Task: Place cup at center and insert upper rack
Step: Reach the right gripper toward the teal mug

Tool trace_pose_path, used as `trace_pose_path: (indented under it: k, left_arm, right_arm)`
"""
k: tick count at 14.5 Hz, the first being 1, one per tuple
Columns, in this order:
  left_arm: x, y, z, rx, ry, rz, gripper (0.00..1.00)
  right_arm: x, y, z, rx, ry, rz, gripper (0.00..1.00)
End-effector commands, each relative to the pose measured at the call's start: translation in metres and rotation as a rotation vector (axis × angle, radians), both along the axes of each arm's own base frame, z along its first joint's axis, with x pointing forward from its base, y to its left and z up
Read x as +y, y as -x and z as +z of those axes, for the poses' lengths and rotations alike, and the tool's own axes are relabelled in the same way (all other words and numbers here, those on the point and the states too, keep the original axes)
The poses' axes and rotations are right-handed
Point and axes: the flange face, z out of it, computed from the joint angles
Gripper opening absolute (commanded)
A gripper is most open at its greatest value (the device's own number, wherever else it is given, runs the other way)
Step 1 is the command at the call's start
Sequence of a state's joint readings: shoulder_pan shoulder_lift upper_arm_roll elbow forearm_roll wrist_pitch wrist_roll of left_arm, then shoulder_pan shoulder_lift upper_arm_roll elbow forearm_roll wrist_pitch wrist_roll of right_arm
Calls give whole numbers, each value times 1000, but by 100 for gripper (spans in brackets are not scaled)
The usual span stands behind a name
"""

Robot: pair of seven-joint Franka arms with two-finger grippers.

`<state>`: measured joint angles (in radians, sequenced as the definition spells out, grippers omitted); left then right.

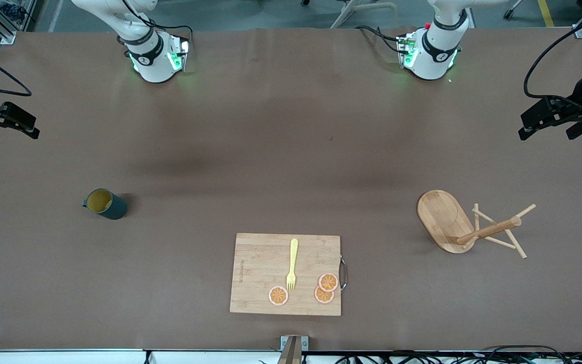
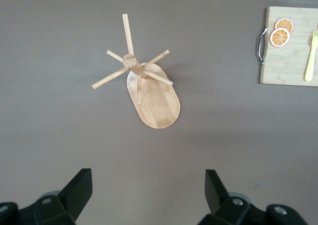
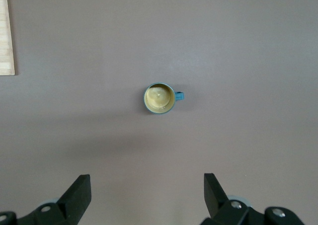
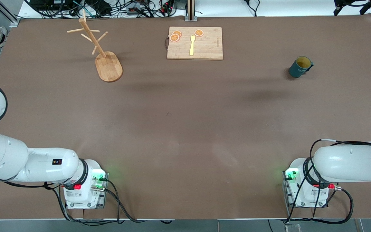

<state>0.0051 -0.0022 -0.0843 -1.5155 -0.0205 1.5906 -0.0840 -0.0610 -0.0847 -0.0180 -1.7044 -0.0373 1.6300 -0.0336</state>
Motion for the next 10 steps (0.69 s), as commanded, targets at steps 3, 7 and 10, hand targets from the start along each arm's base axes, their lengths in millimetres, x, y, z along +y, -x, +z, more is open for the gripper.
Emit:
trace_pose_path:
  k: [3,7,10]
  left_arm:
    - [-2,2,3,-3,7,2,100]
    - [-1,2,3,-3,7,2,100]
    - [-1,2,4,-5,7,4,100]
  right_arm:
    - [0,6,2,-2,-2,5,100]
    - [-1,6,1,1,-3,4,100]
    - [-5,4,-2,6,-3,-2,100]
